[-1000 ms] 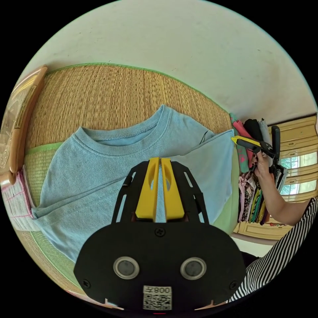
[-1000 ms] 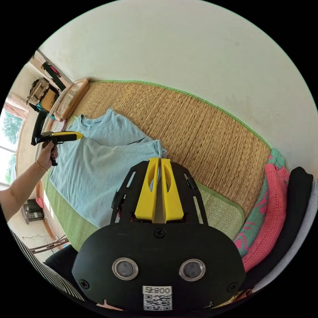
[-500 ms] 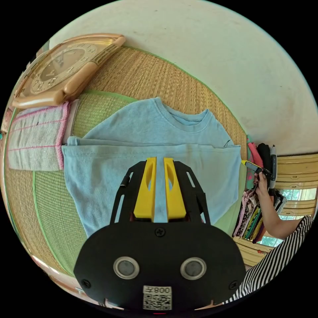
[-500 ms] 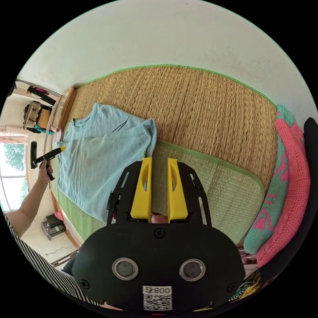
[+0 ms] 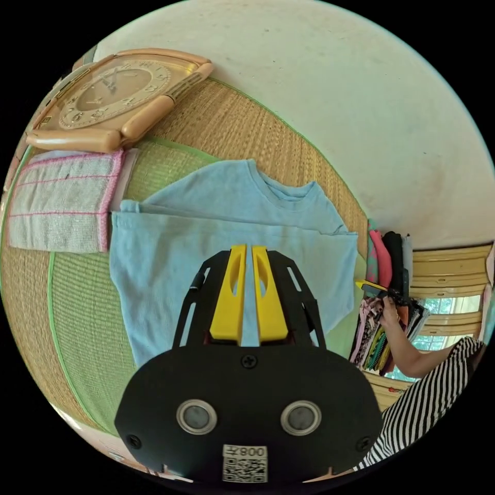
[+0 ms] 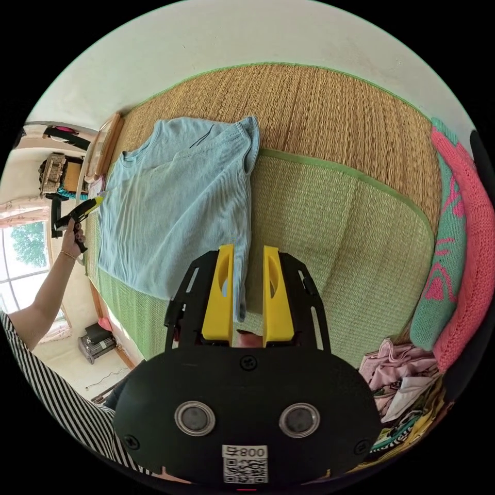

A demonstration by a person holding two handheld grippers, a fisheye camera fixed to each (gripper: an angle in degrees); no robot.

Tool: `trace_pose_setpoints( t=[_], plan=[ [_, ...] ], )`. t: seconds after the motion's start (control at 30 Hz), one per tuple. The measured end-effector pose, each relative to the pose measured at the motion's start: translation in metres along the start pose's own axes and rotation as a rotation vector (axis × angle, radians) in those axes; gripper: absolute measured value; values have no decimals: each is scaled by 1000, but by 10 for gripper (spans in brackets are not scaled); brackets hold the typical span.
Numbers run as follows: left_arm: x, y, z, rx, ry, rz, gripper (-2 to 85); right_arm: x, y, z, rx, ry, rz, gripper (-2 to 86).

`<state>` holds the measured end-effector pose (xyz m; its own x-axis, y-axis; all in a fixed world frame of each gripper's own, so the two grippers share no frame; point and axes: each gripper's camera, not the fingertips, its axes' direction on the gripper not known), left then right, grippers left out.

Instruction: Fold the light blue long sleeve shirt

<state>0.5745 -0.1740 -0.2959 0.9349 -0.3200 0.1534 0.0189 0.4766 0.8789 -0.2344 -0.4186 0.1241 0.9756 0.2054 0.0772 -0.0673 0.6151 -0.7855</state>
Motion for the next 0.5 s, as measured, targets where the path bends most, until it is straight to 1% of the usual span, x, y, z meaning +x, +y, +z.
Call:
trace_pose_setpoints(
  t=[0.07,0.17,0.3,0.37,0.43,0.5],
  plan=[
    [28,37,14,-70,77,68,46,10,18,1,-21,-16,23,104],
    [71,82,40,-171,154,148,59,29,43,8,-56,-92,72,112],
    [122,123,71,-247,238,224,65,51,70,17,-109,-136,104,112],
    [159,144,94,-304,215,306,67,59,81,21,-128,-165,119,108],
    [182,158,112,-353,186,341,66,72,94,27,-138,-186,137,95],
    [198,172,128,-389,117,364,63,83,102,31,-135,-227,154,73]
  ],
)
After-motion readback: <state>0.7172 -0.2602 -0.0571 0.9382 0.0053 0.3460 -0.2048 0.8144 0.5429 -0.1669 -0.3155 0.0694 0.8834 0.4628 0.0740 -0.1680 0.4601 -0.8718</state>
